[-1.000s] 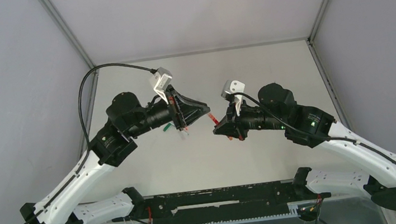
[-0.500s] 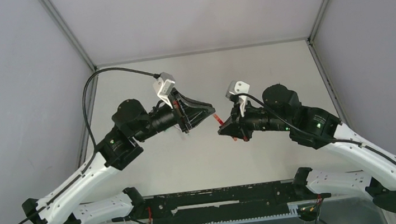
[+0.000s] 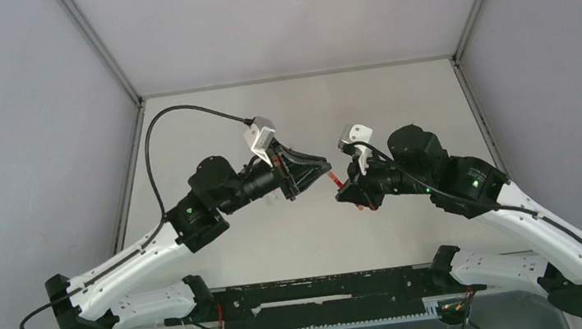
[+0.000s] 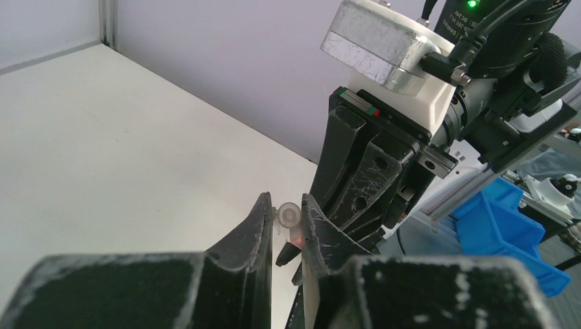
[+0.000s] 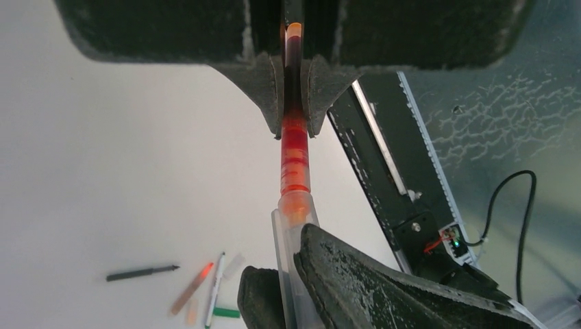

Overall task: Insert the pens into the pen caps
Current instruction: Insert the pen cap onto the pen.

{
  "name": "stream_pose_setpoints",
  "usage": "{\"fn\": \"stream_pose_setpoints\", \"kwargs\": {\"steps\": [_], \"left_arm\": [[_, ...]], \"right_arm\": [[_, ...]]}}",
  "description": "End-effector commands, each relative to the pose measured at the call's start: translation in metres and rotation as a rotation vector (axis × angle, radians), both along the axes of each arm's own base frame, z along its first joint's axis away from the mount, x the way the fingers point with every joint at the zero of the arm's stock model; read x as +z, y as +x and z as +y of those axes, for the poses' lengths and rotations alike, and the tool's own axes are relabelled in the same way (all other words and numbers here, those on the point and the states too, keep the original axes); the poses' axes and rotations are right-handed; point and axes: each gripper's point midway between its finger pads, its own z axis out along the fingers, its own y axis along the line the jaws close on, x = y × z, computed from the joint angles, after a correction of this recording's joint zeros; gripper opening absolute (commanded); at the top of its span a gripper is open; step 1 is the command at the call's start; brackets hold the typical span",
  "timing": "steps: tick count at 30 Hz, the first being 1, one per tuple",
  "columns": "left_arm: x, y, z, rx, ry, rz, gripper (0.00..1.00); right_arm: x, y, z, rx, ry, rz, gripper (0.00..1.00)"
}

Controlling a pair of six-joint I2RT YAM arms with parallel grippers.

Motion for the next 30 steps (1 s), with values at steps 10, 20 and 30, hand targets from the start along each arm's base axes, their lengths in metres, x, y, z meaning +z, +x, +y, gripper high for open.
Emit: {"fn": "stream_pose_setpoints", "kwargs": {"steps": [10,20,30], "left_arm": [[-0.128,-0.096,-0.033,-0.425,0.320,0.252,0.00],[-0.131,-0.103,-0.038,-0.469,0.326,0.254,0.00],[-0.134,-0.109,-0.041,-0.496,0.336,0.257,0.00]], "right_arm": [[0.217,0.050,0.006,-0.120,0.515,-0.568,0.00],[0.279,0.038,-0.006,-0.101,0.611,-0.758,0.00],[0.313,0.022,-0.003,-0.023,0.637,-0.845,0.00]]}}
